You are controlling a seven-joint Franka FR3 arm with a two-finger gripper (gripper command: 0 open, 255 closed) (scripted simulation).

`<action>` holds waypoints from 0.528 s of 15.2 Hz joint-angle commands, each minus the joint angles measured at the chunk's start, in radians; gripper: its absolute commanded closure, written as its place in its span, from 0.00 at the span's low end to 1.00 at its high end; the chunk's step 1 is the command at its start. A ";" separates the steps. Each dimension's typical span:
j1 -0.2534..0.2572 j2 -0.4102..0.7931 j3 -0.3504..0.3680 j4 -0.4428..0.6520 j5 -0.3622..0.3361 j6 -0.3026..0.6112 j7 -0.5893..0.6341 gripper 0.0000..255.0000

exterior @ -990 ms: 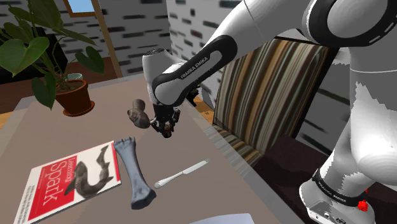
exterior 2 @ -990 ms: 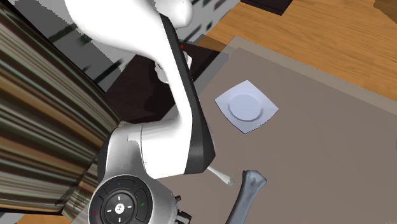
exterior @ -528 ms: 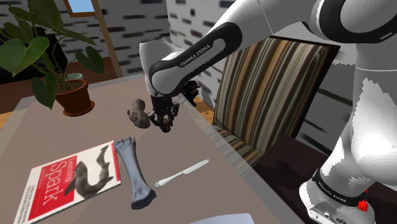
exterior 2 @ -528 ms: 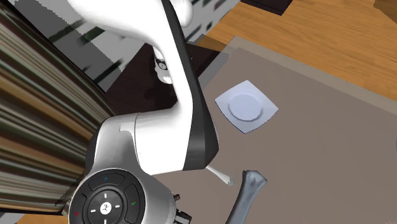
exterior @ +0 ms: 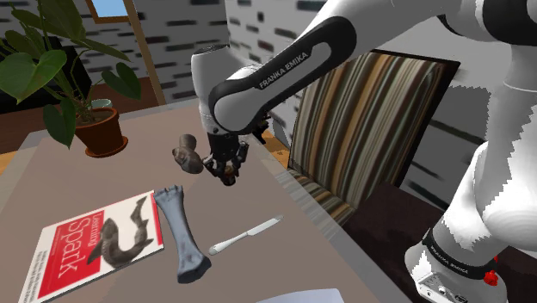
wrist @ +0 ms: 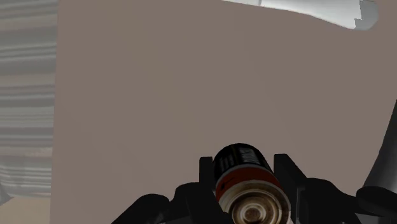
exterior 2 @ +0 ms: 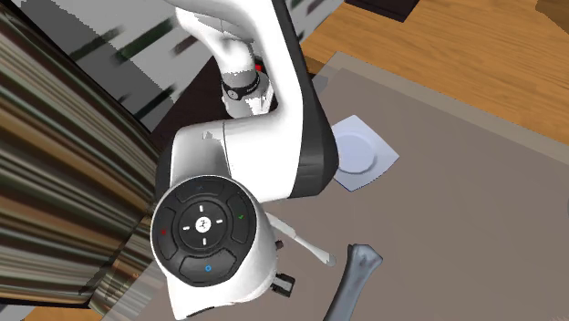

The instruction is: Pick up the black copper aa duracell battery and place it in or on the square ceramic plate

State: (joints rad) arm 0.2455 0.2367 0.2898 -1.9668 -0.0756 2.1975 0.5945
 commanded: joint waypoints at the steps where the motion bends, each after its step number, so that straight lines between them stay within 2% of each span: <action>1: 0.012 -0.056 0.015 -0.072 0.014 0.017 0.023 1.00; 8: 0.069 -0.226 0.078 -0.282 0.077 0.067 0.111 1.00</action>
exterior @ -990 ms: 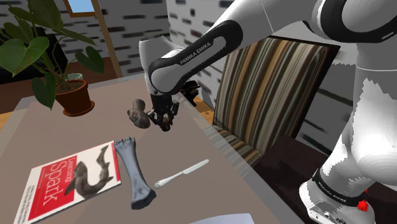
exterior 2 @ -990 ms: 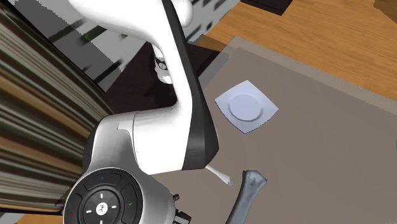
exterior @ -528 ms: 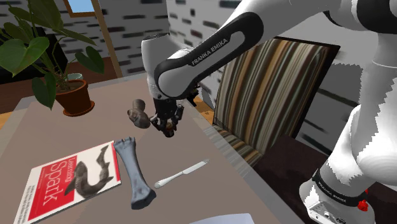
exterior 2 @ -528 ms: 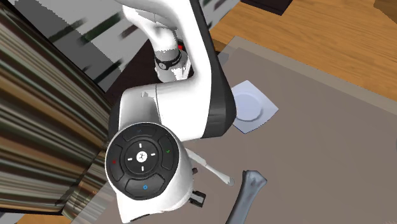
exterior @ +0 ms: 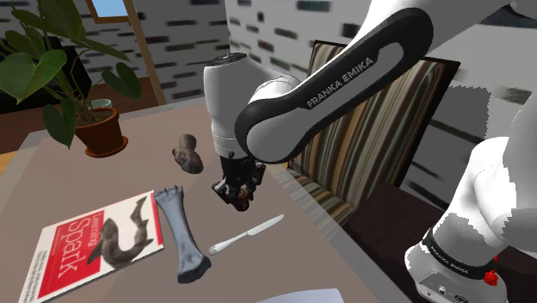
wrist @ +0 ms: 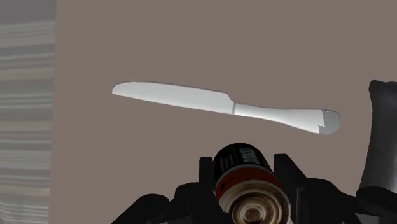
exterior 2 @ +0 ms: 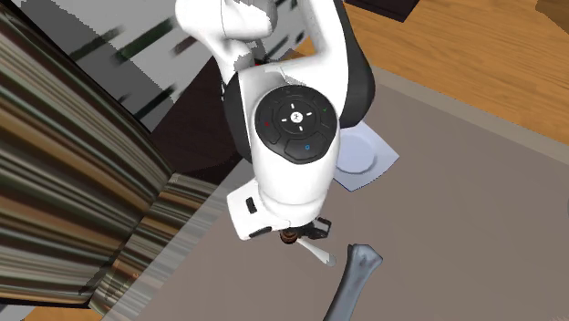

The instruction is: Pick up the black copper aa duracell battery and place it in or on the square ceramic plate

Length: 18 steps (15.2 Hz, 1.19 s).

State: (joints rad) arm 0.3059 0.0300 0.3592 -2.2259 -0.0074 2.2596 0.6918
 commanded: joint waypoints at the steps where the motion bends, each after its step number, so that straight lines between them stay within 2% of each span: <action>1: 0.019 -0.042 0.019 -0.049 0.019 0.009 0.027 1.00; 10: 0.129 -0.225 0.121 -0.228 0.130 0.024 0.159 1.00; 18: 0.248 -0.339 0.232 -0.308 0.233 0.010 0.309 1.00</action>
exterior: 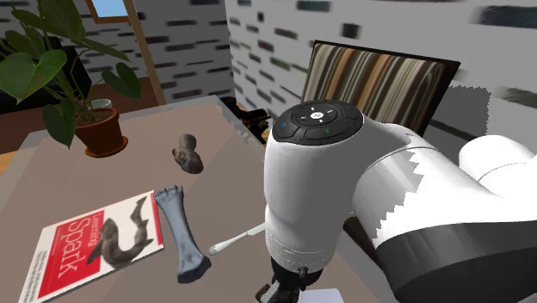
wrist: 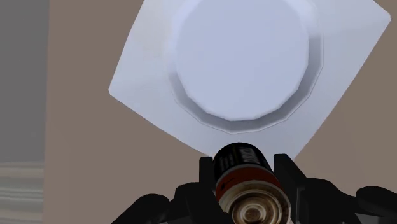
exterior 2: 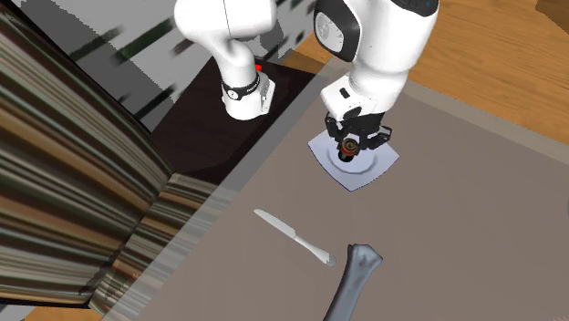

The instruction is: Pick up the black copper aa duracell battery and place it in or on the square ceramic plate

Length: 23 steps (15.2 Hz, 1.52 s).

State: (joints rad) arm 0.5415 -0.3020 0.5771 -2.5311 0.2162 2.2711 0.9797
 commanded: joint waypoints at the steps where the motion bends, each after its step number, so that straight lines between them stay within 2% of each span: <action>1: 0.027 -0.017 0.029 -0.008 0.021 -0.004 0.042 1.00; 5: 0.080 -0.044 0.090 -0.014 0.060 -0.014 0.127 1.00; 14: 0.053 0.063 0.138 -0.066 0.019 0.138 0.164 1.00; 19: 0.025 0.149 0.169 -0.090 -0.040 0.237 0.209 1.00; 23: 0.026 0.149 0.169 -0.090 -0.040 0.237 0.209 1.00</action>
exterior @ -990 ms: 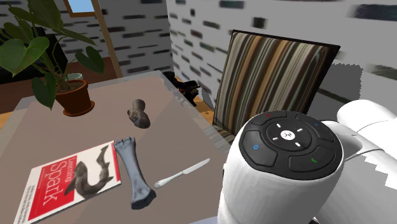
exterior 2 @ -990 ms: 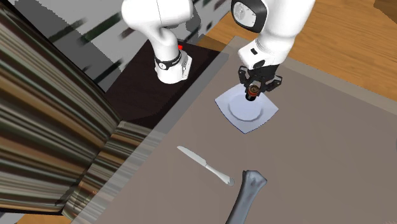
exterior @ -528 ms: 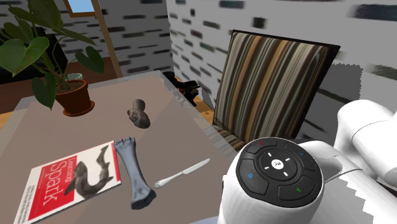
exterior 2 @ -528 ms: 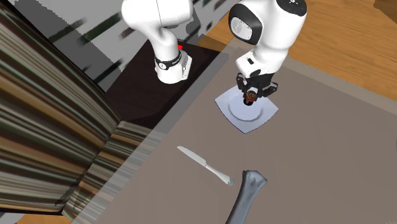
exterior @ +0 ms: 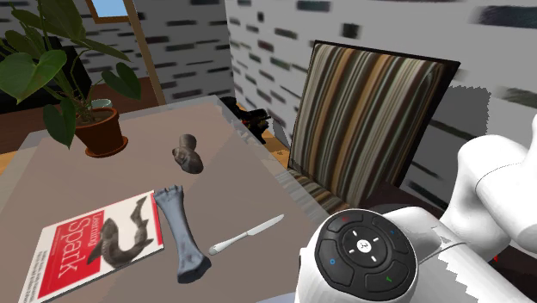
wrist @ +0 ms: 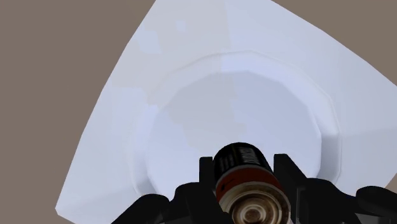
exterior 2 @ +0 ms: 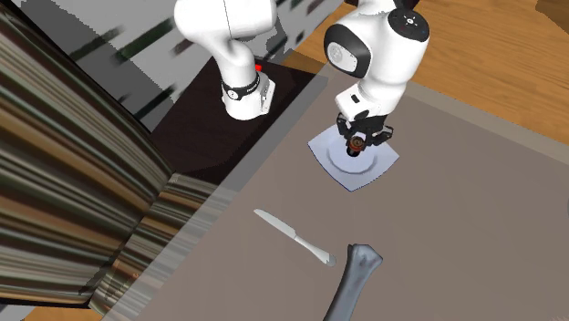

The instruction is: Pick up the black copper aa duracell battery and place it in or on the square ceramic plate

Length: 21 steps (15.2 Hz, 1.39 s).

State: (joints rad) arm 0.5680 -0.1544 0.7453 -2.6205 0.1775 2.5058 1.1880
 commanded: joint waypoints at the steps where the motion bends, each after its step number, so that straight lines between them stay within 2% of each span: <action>1: 0.000 0.002 0.001 0.000 -0.001 0.002 0.001 1.00; 4: 0.000 0.002 0.001 0.000 -0.001 0.002 0.001 1.00; 5: 0.000 0.002 0.001 0.000 -0.001 0.002 0.001 0.00; 10: 0.000 0.002 0.001 0.000 -0.001 0.002 0.001 0.00; 14: 0.037 -0.136 -0.047 0.042 0.083 -0.163 -0.066 0.00; 21: 0.038 -0.135 -0.049 0.042 0.082 -0.162 -0.065 0.00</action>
State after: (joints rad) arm 0.6061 -0.2893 0.6967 -2.5781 0.2596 2.3439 1.1232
